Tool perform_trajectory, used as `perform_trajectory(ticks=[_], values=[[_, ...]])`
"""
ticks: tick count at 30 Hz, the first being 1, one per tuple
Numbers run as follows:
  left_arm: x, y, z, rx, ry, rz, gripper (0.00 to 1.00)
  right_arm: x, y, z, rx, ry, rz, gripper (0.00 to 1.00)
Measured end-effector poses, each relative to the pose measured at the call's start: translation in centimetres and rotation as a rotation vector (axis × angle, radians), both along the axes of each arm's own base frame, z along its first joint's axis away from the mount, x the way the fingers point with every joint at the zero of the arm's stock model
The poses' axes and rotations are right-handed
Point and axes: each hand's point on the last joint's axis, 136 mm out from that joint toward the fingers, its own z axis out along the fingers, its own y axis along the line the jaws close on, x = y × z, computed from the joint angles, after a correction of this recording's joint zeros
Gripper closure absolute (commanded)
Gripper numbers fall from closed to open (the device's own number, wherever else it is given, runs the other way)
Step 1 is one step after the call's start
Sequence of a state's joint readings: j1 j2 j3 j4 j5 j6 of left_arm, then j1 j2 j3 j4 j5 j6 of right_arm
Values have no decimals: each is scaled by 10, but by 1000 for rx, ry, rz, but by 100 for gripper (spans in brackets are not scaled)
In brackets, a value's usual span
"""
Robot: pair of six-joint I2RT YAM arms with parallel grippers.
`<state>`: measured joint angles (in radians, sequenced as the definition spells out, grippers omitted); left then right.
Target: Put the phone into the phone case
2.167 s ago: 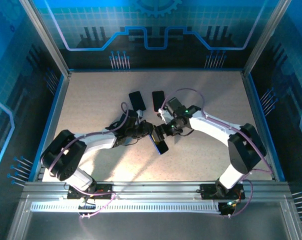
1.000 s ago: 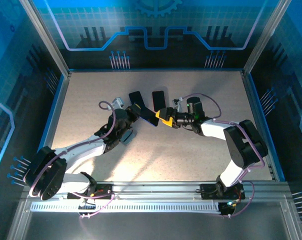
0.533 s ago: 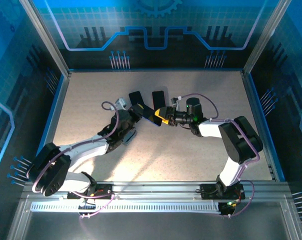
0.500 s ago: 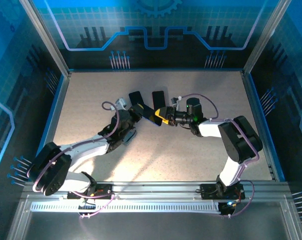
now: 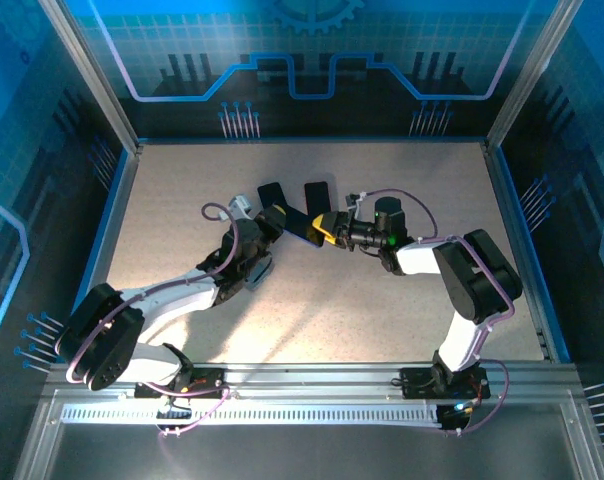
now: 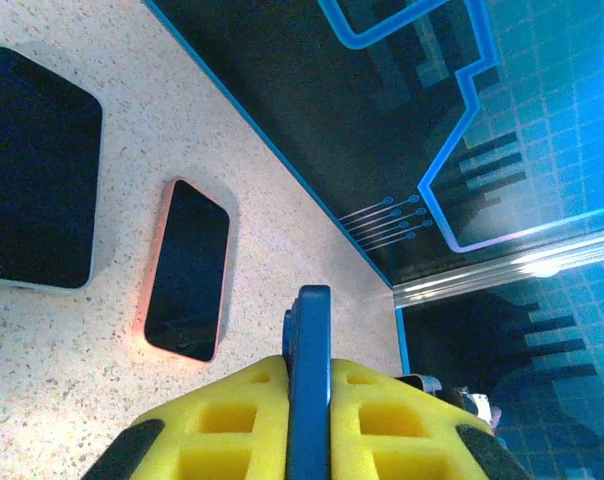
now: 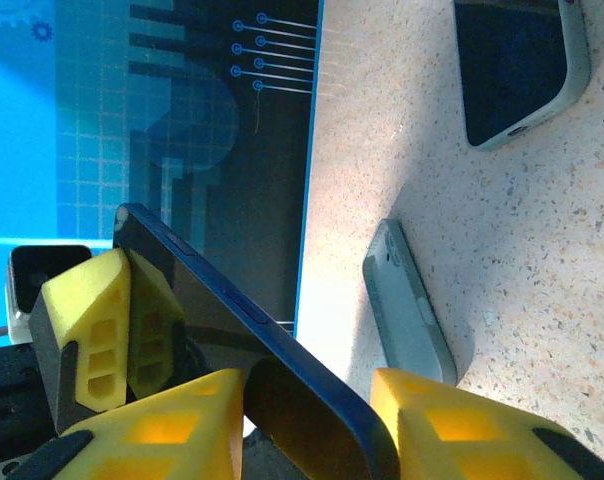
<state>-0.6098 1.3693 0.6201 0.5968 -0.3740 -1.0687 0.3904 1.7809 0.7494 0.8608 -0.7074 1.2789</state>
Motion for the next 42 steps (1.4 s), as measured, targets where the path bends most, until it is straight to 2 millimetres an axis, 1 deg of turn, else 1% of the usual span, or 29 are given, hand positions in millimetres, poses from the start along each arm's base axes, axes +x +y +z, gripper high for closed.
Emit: perform_trajectory(ticks=[5, 6, 9, 11, 12, 14, 16, 18, 23, 26, 34, 42], values=[[1, 3, -2, 3, 9, 17, 99, 2, -2, 1, 4, 0, -5, 88], [1, 3, -1, 3, 9, 16, 96, 2, -3, 1, 2, 0, -4, 91], [1, 3, -4, 11, 21, 15, 80, 0, -4, 0, -17, -2, -3, 97], [-1, 5, -11, 38, 40, 18, 72, -3, -4, 4, -27, -15, 1, 100], [-1, 7, -17, 63, 56, 22, 68, -4, -5, 8, -31, -28, 4, 100], [-3, 9, -26, 99, 83, 22, 66, -6, -6, 17, -36, -56, 7, 100], [-4, 9, -29, 110, 92, 21, 64, -8, -6, 21, -41, -69, 10, 100], [-5, 9, -30, 118, 96, 19, 63, -10, -6, 20, -51, -69, 15, 100], [-8, 11, -38, 153, 123, 12, 55, -12, -7, 17, -64, -68, 21, 100], [-9, 12, -42, 163, 136, 11, 53, -13, -6, 18, -68, -77, 25, 100], [-12, 13, -47, 181, 157, 8, 44, -16, -6, 21, -80, -92, 35, 100], [-18, 19, -43, 186, 160, 12, 41, -18, -5, 19, -85, -92, 43, 100]])
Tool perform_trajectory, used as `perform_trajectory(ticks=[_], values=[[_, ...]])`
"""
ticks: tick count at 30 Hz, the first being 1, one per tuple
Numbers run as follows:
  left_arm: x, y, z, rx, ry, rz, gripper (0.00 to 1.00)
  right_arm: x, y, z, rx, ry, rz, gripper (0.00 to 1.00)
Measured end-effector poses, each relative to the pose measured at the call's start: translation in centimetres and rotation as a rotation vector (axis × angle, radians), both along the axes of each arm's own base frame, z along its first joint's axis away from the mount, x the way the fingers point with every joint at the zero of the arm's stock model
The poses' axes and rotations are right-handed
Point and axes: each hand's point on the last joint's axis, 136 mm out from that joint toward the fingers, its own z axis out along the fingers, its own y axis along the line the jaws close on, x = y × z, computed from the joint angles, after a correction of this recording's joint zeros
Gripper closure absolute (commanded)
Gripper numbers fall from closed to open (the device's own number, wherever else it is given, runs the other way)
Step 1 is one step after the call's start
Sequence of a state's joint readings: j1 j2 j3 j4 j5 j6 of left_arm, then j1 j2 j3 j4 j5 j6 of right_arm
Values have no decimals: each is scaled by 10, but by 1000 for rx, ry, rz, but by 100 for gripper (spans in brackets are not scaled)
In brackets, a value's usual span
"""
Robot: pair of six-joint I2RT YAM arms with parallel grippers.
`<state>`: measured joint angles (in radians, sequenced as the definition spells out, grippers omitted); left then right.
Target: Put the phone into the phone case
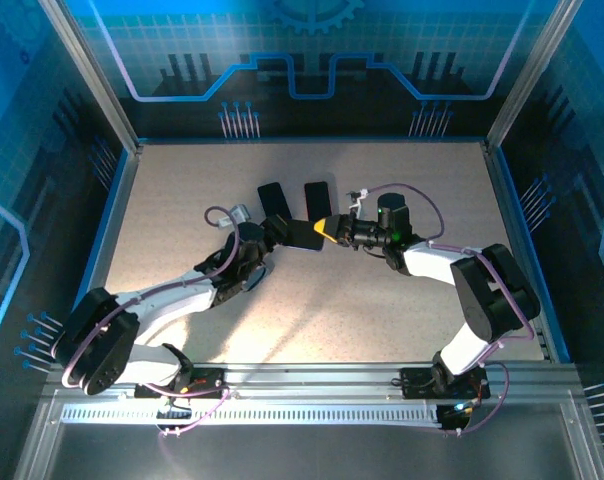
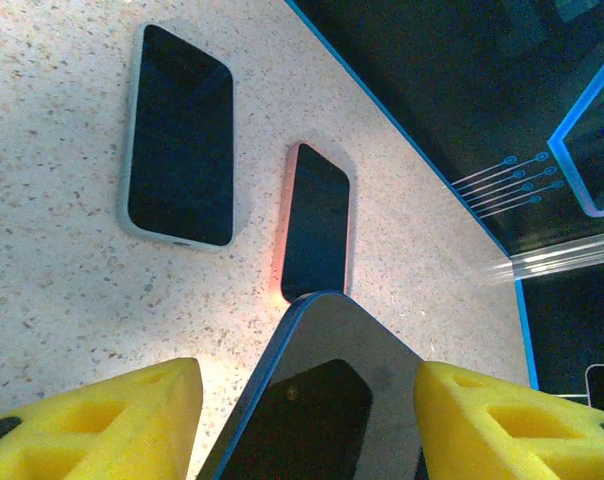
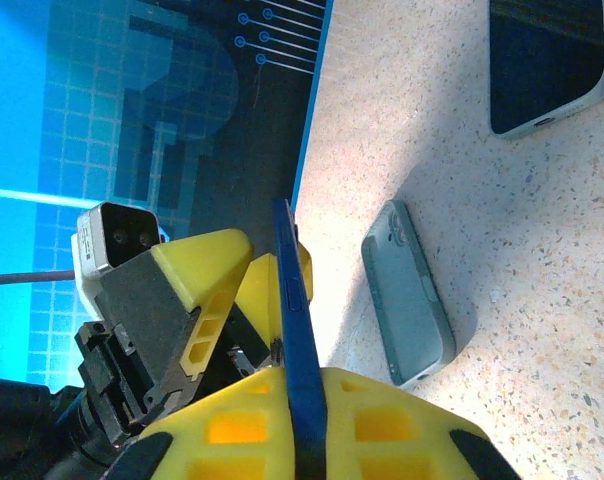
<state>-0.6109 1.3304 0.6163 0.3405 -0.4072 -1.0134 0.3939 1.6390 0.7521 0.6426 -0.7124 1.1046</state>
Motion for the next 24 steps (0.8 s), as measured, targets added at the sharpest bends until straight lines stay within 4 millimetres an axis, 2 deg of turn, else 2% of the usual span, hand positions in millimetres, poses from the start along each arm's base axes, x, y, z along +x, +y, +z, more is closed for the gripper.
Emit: perform_trajectory(ticks=[4, 8, 12, 16, 19, 24], values=[[-4, 9, 6, 11, -5, 10, 41, 0, -1, -3, -9, 7, -1, 100], [-13, 27, 16, 28, -15, 38, 45, -1, -1, -7, -18, 21, -3, 100], [-25, 47, 11, 66, 7, 59, 56, 1, -3, -13, -24, 31, -5, 100], [-35, 57, -8, 132, 75, 51, 63, 5, -8, -22, -32, 56, -18, 100], [-38, 56, -27, 175, 136, 17, 67, 9, -15, -24, -35, 67, -33, 100], [-46, 51, -80, 248, 312, -62, 77, 17, -30, -27, -49, 72, -67, 100]])
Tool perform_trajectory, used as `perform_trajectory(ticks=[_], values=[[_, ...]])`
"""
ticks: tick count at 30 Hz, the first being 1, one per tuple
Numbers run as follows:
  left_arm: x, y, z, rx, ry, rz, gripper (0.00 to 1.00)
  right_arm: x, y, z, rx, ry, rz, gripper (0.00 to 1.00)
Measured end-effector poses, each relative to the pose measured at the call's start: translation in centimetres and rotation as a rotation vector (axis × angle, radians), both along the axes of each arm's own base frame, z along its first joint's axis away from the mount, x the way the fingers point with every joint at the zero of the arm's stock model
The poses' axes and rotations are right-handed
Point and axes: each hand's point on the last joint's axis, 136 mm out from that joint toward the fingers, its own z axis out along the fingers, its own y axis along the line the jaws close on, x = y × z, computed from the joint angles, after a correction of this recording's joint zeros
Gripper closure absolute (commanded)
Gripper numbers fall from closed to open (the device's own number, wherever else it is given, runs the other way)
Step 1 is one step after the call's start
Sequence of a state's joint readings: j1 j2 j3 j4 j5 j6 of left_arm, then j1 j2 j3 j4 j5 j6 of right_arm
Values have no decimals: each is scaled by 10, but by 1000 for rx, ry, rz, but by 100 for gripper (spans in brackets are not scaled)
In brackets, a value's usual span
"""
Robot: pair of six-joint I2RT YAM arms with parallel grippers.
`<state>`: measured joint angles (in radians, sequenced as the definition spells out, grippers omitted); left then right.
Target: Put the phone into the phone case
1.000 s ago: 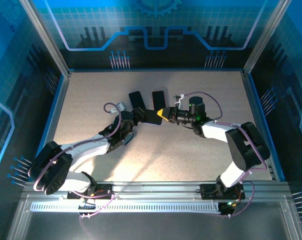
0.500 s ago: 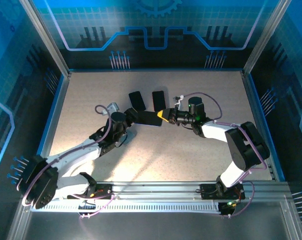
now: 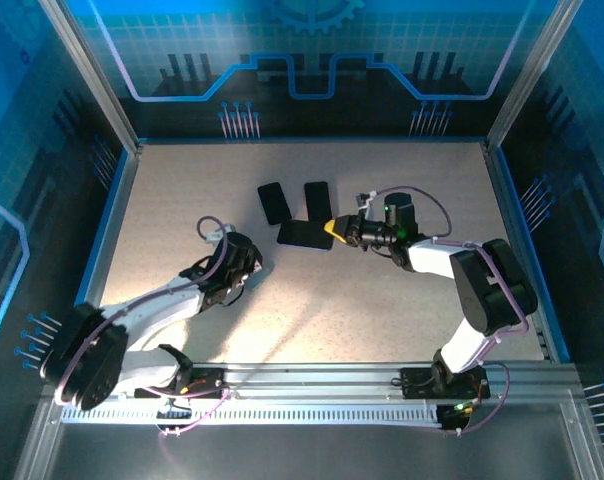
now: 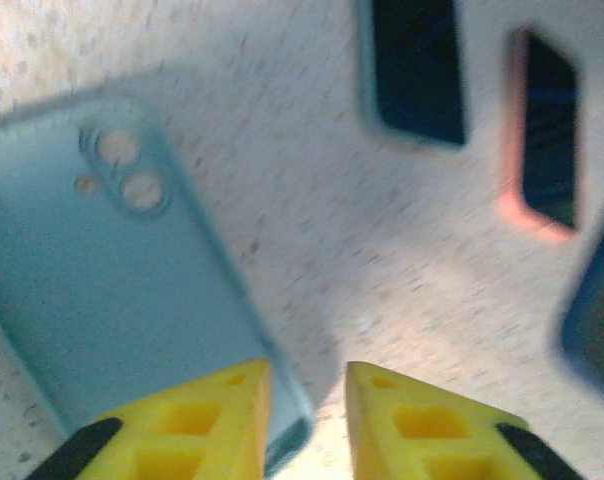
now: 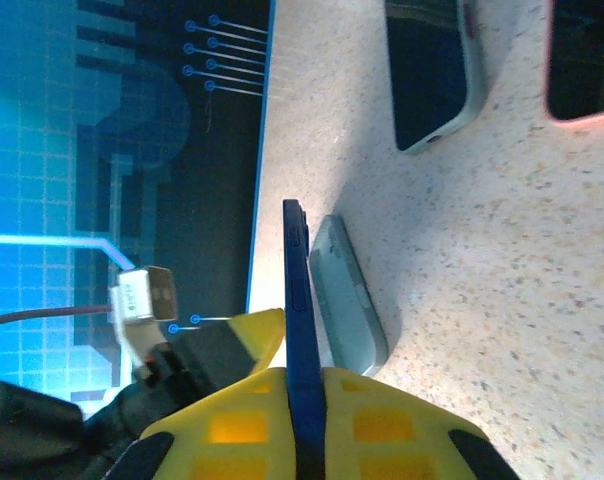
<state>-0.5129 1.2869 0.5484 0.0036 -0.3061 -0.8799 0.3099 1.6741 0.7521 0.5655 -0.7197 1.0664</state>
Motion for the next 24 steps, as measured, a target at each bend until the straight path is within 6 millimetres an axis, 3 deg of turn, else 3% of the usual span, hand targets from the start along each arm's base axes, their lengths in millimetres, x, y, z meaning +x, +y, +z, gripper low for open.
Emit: perform_trajectory(ticks=[4, 8, 13, 18, 24], values=[[-5, -3, -33, 34, 127, -39, 81, 0, -13, 5, -24, -5, -19, 100], [-9, -10, -51, 41, 205, -85, 85, -6, -20, 17, -42, -32, -16, 100], [-6, -22, -55, 5, 232, -120, 87, -14, -22, 24, -54, -44, 3, 100], [-4, -36, -55, -58, 239, -134, 87, -18, -28, 18, -69, -6, 0, 100], [-7, -80, -53, -132, 254, -174, 89, -26, -41, 12, -107, 41, -10, 100]])
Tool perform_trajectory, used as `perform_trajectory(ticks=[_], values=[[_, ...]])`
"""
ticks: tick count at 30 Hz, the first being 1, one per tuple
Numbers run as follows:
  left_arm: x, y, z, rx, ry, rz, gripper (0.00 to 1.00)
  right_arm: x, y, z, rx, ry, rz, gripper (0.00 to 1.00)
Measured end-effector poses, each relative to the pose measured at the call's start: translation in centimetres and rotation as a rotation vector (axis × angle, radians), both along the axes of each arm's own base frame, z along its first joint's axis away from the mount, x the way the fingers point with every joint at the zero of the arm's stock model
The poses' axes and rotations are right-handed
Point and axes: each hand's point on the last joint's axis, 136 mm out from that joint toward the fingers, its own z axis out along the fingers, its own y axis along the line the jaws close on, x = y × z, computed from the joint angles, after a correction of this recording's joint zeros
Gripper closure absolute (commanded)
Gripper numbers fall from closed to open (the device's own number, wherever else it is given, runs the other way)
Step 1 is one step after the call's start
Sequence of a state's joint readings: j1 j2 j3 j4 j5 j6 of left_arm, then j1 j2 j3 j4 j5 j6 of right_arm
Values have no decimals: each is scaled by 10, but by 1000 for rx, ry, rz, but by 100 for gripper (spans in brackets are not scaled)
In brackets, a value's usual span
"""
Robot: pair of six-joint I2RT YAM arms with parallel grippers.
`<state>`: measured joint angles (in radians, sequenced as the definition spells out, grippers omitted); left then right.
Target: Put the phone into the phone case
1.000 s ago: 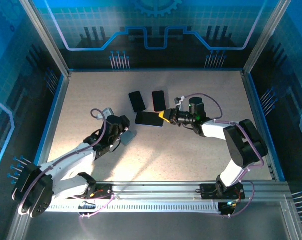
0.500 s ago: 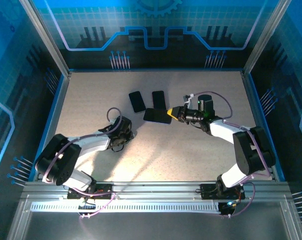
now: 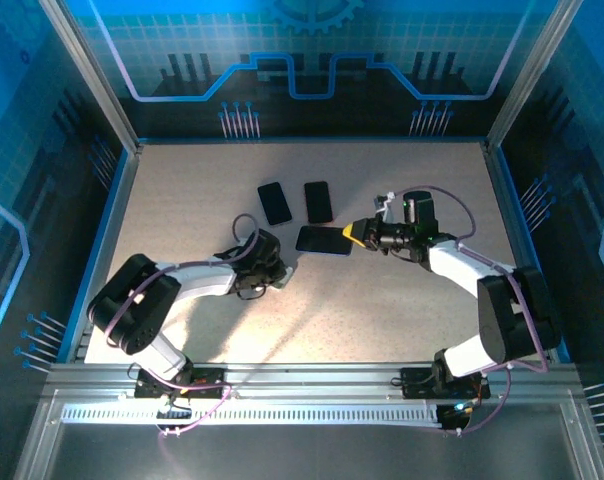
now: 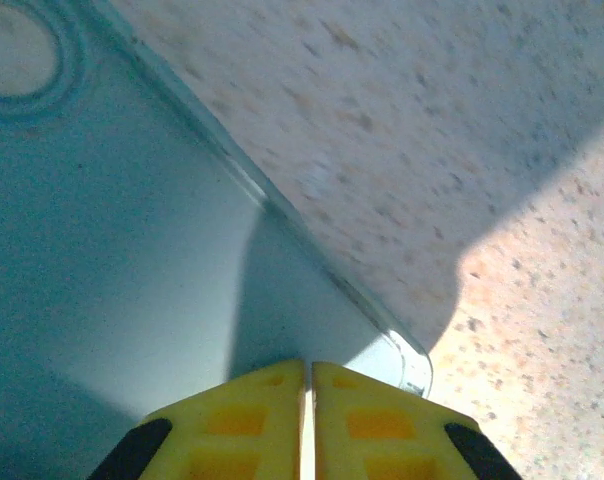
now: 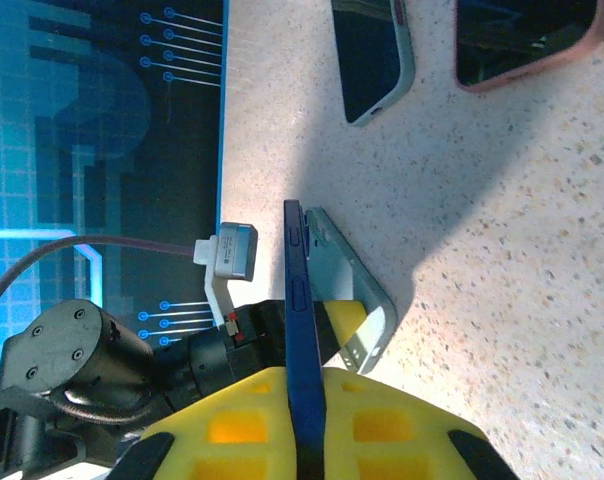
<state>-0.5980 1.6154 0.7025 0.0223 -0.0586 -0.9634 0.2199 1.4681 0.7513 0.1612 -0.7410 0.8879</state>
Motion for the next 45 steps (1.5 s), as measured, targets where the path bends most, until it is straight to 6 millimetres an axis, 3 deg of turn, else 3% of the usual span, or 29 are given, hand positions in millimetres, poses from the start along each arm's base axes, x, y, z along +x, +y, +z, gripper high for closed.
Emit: perform_trajectory(ticks=[5, 10, 15, 19, 21, 25, 29, 38, 45], values=[[-1, -31, 2, -76, 6, 21, 89, -9, -13, 7, -28, -7, -9, 100], [8, -35, 18, -114, -36, 59, 88, -18, -22, 10, -53, 0, -11, 100], [19, -13, 73, -113, -158, 91, 85, -26, -24, 5, -71, 24, -3, 100], [30, 28, 115, -87, -267, 148, 82, -35, -16, 1, -92, 36, 22, 100], [34, 50, 122, -66, -300, 181, 82, -41, -8, 0, -102, 36, 48, 100], [33, 89, 104, 12, -284, 223, 81, -53, 12, -2, -114, 37, 101, 100], [28, 107, 74, 51, -222, 225, 82, -58, 29, -7, -114, 48, 128, 100], [29, 100, 14, 89, -80, 126, 85, -53, 52, -29, -108, 104, 133, 100], [33, 91, 3, 65, -62, 95, 86, -49, 54, -29, -104, 102, 126, 100]])
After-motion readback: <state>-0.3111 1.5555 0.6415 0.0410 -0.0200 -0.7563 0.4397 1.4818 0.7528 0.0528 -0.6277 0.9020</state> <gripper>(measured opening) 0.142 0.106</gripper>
